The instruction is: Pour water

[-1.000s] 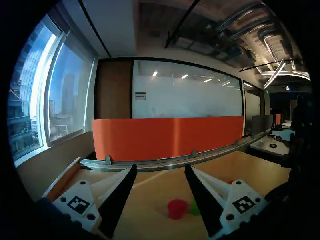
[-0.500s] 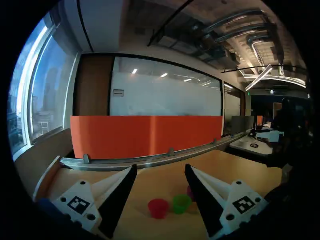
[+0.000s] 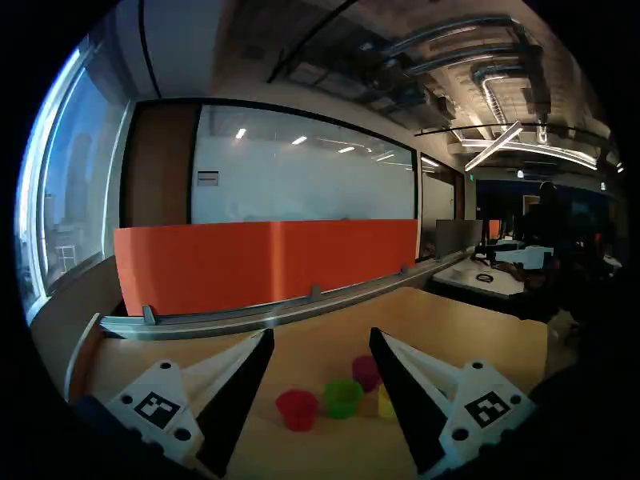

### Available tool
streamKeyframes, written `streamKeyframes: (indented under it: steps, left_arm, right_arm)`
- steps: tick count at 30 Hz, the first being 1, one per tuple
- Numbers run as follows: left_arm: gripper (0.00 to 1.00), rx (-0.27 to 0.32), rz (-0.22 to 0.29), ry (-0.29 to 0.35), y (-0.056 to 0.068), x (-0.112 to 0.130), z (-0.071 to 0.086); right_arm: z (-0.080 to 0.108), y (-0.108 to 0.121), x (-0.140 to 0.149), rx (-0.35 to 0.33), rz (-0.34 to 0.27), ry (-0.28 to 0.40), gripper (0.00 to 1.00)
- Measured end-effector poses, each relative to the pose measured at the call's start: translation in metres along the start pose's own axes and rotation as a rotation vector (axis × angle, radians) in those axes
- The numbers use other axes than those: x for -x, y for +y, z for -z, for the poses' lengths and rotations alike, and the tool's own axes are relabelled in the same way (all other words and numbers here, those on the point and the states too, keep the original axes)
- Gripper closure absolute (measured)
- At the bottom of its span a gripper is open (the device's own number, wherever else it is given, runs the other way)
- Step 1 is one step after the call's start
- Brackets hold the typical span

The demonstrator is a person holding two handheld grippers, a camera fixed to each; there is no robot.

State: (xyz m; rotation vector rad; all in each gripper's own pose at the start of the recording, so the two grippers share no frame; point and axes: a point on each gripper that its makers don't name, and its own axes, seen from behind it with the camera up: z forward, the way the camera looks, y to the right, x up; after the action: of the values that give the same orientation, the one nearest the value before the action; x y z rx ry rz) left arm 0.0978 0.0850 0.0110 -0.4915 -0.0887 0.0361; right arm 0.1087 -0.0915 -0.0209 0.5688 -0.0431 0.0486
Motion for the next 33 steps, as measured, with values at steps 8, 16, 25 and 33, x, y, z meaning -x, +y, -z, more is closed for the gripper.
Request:
streamKeyframes:
  steps: [8, 16, 25, 33]
  left_arm:
    - [0.12, 0.090, -0.034, -0.067, 0.020, 0.017, -0.002]
    - [0.12, 0.142, -0.079, -0.137, 0.033, 0.043, -0.004]
    - [0.12, 0.169, -0.089, -0.209, 0.036, 0.067, -0.006]
    - [0.12, 0.192, -0.105, -0.255, 0.039, 0.084, -0.007]
  right_arm:
    - [0.001, -0.029, 0.021, -0.114, 0.051, -0.086, 0.01]
    - [0.004, -0.048, 0.036, -0.197, 0.067, -0.144, 0.01]
    - [0.008, -0.055, 0.061, -0.236, 0.085, -0.221, 0.01]
    - [0.010, -0.063, 0.084, -0.275, 0.124, -0.283, 0.01]
